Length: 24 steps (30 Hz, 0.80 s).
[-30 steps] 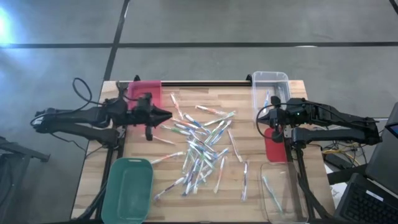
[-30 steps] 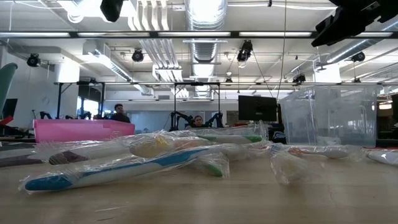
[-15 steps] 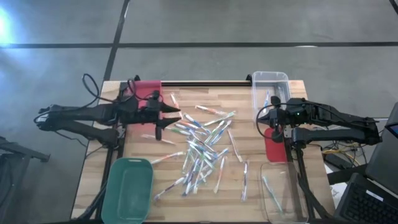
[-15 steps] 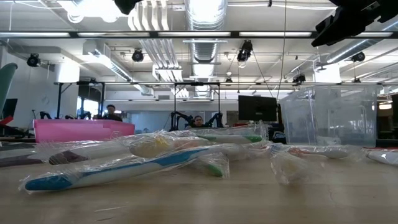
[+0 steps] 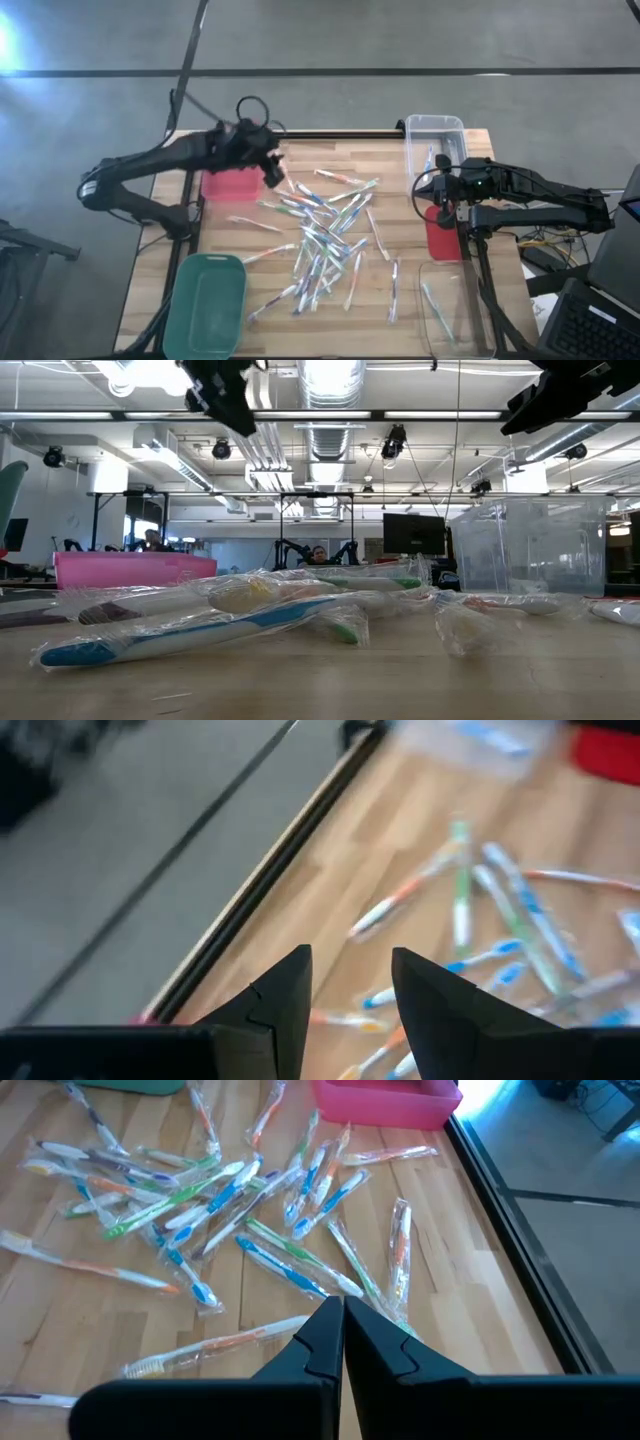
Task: Pick & Place Toothbrushes
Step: Put the orange toothbrush into the pink bin
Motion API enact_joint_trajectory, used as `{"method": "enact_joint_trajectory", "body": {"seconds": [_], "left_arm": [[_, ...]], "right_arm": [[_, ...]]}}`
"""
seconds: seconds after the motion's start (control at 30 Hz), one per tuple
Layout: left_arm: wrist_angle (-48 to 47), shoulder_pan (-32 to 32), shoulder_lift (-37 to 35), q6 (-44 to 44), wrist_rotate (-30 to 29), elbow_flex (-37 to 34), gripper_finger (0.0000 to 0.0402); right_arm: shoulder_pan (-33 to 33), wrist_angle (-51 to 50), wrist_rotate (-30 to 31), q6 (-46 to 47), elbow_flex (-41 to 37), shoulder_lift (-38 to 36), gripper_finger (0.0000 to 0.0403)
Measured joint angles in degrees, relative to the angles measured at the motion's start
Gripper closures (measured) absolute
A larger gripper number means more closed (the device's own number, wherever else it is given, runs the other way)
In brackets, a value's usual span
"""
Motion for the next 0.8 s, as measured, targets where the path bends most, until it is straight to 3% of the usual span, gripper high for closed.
{"method": "enact_joint_trajectory", "body": {"seconds": [0.2,0.47,0.63,0.8], "left_arm": [[-6.7,8.1,8.0,-6.1,0.7,6.6,0.0255],[-16.1,15.0,19.6,-3.2,3.0,12.8,0.0255],[-19.0,16.9,26.6,13.2,3.0,15.3,0.0255],[-19.2,16.5,31.7,38.2,2.3,15.6,0.0255]], "right_arm": [[0.0,0.0,0.0,0.0,0.0,0.0,0.0394],[0.0,0.0,0.0,0.0,0.0,0.0,0.0394],[0.0,0.0,0.0,0.0,0.0,0.0,0.0394],[0.0,0.0,0.0,0.0,0.0,0.0,0.0394]]}}
